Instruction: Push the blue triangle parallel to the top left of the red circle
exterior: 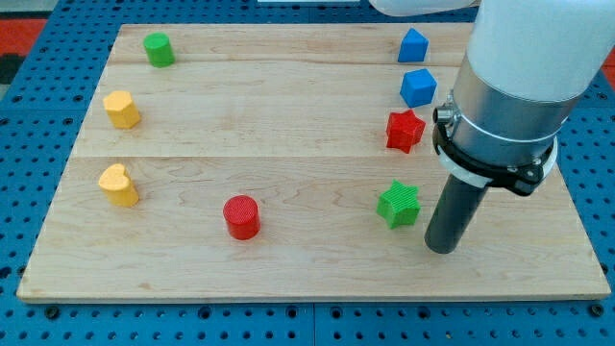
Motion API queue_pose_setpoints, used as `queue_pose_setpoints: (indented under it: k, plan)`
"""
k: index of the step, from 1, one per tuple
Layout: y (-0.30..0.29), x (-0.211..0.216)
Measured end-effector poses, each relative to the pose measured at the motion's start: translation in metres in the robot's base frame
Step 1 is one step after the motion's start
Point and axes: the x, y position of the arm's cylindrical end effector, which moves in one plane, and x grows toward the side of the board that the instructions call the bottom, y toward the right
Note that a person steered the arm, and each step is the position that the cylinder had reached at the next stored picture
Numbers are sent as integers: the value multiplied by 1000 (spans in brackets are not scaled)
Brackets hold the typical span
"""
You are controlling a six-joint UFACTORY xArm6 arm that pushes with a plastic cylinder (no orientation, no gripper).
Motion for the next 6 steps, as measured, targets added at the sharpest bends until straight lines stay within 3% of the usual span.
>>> queue_pose_setpoints:
  k: [1,2,4,6]
  plan:
    - [-4,7]
    - [-55,21]
    - [72,-40]
    - [117,-127]
